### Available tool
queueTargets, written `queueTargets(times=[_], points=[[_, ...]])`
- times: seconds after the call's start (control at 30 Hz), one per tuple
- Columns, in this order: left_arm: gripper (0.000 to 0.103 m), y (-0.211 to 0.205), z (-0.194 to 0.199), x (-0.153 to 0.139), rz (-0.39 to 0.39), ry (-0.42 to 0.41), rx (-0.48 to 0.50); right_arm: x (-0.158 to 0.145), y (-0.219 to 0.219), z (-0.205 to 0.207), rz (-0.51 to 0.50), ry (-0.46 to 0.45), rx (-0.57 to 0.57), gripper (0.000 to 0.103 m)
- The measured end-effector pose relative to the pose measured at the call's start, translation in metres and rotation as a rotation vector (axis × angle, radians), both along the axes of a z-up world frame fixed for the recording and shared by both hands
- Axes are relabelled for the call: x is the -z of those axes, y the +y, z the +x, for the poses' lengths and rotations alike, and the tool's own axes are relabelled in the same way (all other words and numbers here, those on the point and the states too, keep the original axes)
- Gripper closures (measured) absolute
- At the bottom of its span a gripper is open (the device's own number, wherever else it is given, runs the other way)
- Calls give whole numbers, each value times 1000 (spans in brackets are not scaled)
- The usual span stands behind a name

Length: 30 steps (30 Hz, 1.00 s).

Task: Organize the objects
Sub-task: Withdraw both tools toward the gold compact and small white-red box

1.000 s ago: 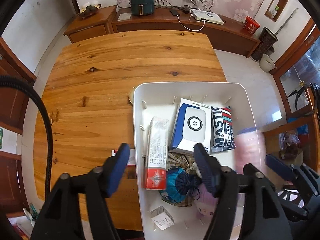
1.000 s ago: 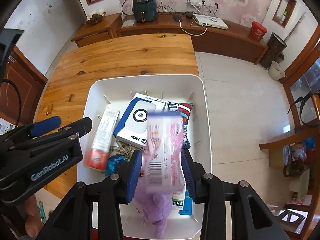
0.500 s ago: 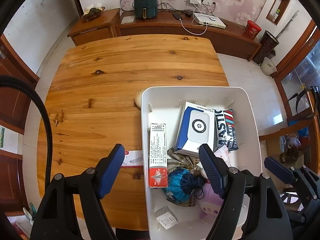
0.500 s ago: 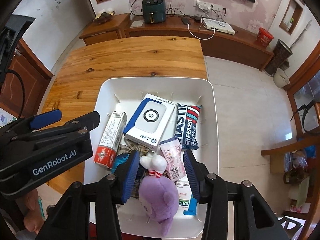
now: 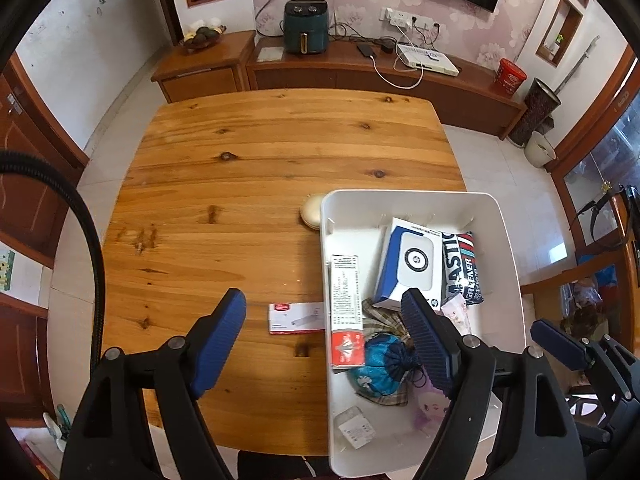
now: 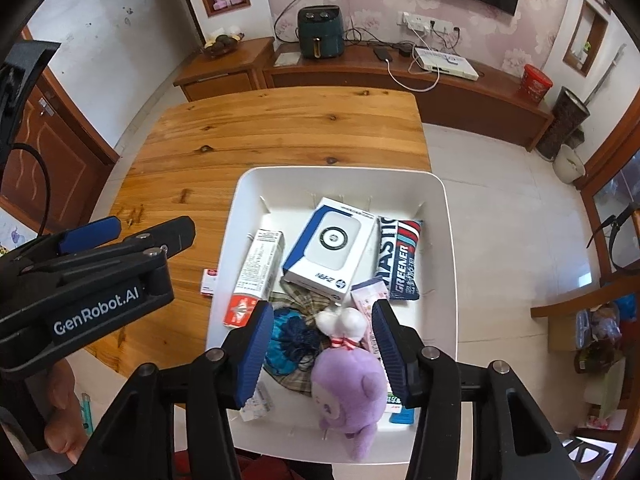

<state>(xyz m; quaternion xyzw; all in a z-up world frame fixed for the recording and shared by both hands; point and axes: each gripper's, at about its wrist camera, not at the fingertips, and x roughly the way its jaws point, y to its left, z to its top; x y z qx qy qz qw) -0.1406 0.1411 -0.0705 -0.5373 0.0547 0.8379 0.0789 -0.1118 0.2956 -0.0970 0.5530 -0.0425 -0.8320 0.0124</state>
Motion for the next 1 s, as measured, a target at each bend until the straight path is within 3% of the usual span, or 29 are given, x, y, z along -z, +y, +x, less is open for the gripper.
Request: queueTargets(times=[0.2,0.33,0.67,1.0], points=[[19,-16,5,-19,-6,26,3,-19,-15,3,-4,34,-22,49],[19,-31,1,-34,-6,46,-2,-32,-26,7,-5,64,-38,42],[19,-77,-19,-64,-4,94,-15,-50,-56,2,-24,94,-46,42],[19,-94,-50,-70,-55,115,151,-50,-97,-10,-71,106,57,41]])
